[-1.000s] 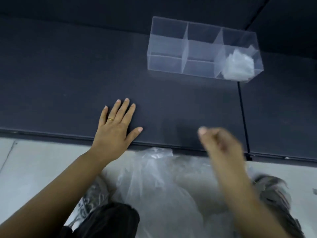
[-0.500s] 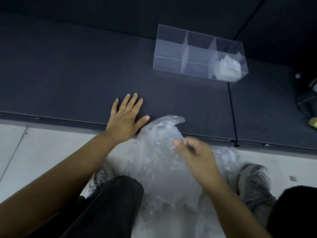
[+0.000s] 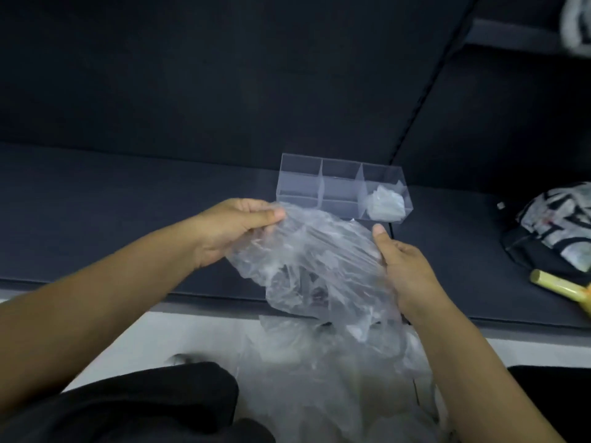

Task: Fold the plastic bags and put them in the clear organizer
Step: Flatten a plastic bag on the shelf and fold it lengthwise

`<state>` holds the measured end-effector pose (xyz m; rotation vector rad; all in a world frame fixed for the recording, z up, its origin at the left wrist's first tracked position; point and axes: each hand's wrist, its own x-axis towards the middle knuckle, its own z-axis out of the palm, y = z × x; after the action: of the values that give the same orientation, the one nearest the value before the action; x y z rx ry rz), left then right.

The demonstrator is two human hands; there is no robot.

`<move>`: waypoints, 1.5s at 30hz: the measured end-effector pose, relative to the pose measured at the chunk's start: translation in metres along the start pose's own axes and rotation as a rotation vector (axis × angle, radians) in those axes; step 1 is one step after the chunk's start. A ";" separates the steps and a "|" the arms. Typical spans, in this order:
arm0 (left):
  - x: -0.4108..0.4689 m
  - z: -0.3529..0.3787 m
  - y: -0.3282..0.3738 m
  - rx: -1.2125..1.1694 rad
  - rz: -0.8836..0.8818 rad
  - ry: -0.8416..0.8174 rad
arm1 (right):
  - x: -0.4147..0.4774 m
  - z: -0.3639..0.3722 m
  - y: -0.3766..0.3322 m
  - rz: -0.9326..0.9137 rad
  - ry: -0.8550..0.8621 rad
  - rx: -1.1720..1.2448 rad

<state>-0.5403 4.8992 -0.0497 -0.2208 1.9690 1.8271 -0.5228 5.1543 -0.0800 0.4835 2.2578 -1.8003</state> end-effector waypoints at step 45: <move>-0.036 0.105 0.027 1.167 -0.103 -0.293 | -0.056 -0.124 0.027 -0.469 0.039 -0.061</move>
<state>-0.4975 4.9983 -0.0127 0.2902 2.3624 0.3969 -0.4560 5.2736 -0.0553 -0.0326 2.6063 -1.9212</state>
